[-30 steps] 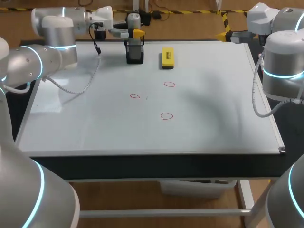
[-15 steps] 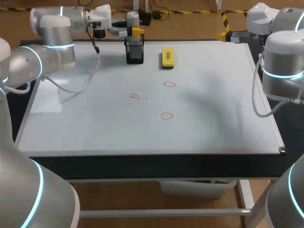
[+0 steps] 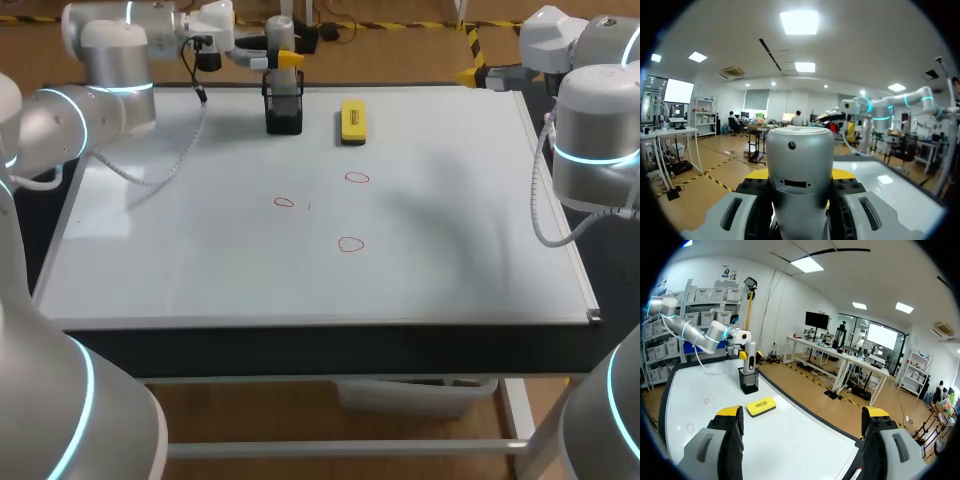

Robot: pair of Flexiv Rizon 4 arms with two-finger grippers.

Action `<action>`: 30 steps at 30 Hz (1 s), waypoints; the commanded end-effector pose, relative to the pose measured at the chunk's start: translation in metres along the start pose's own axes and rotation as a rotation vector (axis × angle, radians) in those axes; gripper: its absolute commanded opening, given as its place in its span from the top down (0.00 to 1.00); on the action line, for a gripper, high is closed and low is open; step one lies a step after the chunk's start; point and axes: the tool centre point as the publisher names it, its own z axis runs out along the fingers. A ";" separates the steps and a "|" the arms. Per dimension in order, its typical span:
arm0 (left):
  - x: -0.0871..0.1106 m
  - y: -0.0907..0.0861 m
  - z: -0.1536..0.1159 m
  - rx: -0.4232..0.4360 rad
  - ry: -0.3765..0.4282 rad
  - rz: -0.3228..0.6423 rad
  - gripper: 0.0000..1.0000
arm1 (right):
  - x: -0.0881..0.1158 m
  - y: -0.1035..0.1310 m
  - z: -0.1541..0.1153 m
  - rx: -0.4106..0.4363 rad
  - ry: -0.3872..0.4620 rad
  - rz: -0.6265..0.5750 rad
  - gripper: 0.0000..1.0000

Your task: Pick up the inspection probe, press it on each red-marked spot on the whiteboard one by one, put down the probe, pick up the eraser, and wipe off all the red marks.

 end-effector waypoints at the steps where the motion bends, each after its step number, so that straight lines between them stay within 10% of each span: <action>1: 0.009 -0.014 -0.005 -0.018 -0.015 0.003 1.00 | 0.000 0.000 0.000 0.001 0.001 0.000 0.00; 30: 0.025 -0.076 -0.013 -0.010 -0.012 0.018 1.00 | 0.000 0.000 0.000 0.001 0.001 0.000 0.00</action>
